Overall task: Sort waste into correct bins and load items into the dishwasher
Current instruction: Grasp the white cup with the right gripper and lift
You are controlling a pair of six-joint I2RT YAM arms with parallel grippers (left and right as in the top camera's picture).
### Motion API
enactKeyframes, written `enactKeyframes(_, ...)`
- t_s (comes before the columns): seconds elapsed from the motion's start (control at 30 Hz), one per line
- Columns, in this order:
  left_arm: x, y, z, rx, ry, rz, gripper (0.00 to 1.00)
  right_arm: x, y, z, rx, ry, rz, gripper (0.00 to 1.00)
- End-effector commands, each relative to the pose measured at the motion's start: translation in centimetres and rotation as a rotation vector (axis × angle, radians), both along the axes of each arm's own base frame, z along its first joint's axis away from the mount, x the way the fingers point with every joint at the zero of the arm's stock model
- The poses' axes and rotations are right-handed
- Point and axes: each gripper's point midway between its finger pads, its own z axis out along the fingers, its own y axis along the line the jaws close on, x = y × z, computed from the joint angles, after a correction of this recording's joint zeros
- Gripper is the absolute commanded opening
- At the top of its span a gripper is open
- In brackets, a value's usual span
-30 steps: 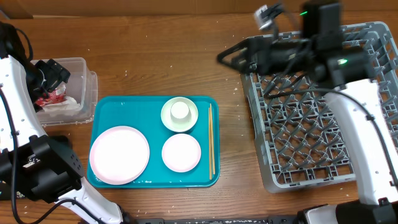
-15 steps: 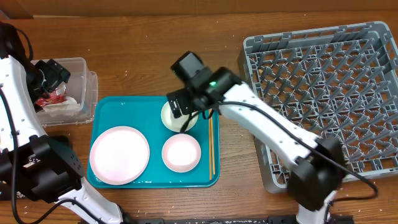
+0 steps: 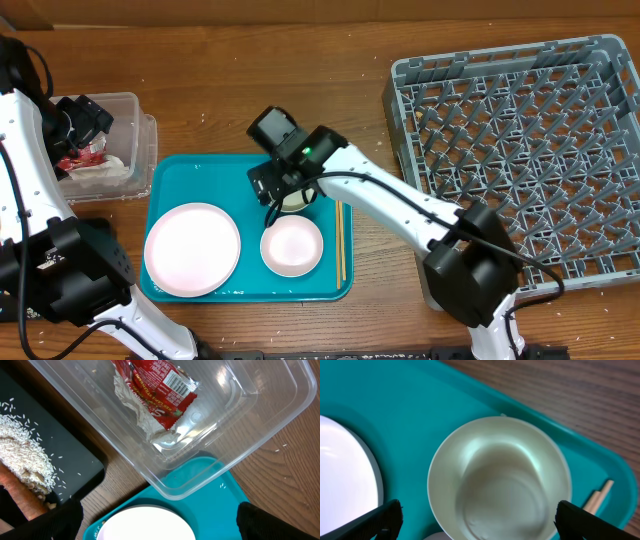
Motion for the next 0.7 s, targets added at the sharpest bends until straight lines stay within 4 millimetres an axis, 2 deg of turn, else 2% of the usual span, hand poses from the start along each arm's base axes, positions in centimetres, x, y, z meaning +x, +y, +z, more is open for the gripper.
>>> enactKeyframes(0.0,-0.1,0.0,0.0,0.004,0.004,-0.001,1.00,0.3,0.1,-0.4,-0.029,-0.028,-0.008,1.00)
enactKeyframes(0.2,0.0,0.0,0.0,0.004,0.004,-0.001,1.00,0.6,-1.1,-1.6,-0.096,-0.062,-0.030,1.00)
enactKeyframes(0.33,0.0,0.0,0.0,0.004,0.004,-0.001,1.00,0.3,-1.5,-3.2,-0.131,-0.033,-0.027,0.94)
enactKeyframes(0.4,0.0,0.0,0.0,0.004,0.004,-0.001,1.00,0.2,-1.5,-3.3,-0.135,-0.029,-0.027,0.88)
enactKeyframes(0.5,-0.1,0.0,0.0,0.004,0.004,-0.001,1.00,0.1,-1.6,-3.2,-0.140,-0.022,-0.028,0.64)
enactKeyframes(0.6,0.0,0.0,0.0,0.004,0.004,-0.001,1.00,0.0,-1.7,-2.0,-0.150,-0.014,-0.027,0.57)
enactKeyframes(0.67,-0.1,0.0,0.0,0.004,0.004,-0.001,1.00,0.6,-1.4,1.0,-0.126,-0.035,-0.034,0.54)
